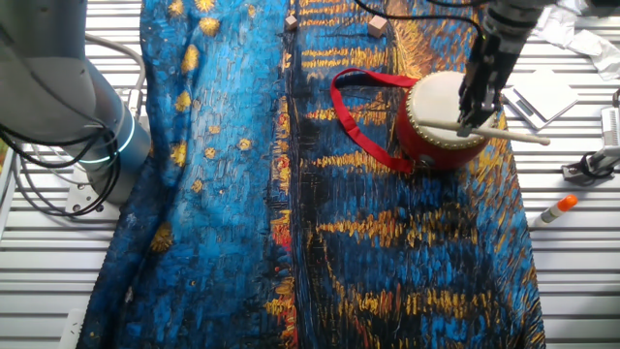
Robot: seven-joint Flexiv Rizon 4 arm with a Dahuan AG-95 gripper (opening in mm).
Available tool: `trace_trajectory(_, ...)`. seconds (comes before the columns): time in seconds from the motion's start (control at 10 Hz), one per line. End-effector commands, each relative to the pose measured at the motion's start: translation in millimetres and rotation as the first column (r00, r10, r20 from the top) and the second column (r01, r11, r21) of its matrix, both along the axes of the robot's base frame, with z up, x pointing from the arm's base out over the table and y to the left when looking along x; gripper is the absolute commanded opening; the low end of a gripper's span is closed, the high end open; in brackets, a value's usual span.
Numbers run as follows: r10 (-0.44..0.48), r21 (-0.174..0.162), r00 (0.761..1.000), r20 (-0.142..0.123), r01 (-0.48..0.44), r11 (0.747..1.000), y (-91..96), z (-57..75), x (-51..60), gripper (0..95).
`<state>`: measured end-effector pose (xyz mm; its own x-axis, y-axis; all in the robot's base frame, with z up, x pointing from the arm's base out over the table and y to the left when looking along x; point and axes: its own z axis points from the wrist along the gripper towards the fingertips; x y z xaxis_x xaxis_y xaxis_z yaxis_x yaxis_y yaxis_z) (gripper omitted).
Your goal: Play the drum
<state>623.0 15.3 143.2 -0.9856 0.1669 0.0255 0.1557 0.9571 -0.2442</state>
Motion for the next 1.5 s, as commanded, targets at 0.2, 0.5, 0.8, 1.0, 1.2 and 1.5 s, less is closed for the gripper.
trace_trajectory(0.2, -0.012, 0.145, 0.984, 0.178, -0.015, 0.989, 0.2, -1.0, 0.4, 0.0)
trace_trajectory(0.5, 0.006, 0.125, 0.984, 0.181, -0.029, 0.992, 0.2, -1.0, 0.4, 0.0)
trace_trajectory(0.8, 0.007, 0.122, 0.984, 0.18, -0.029, 0.992, 0.2, -1.0, 0.4, 0.0)
trace_trajectory(1.0, 0.017, 0.102, 0.984, 0.179, -0.035, 0.994, -3.2, -3.8, 4.6, 0.0)
trace_trajectory(1.2, 0.02, 0.094, 0.982, 0.185, -0.038, 0.995, -10.3, -10.0, 15.2, 0.0)
trace_trajectory(1.5, -0.016, 0.121, 0.992, 0.127, 0.001, 0.993, -11.6, -4.5, 29.8, 0.0)
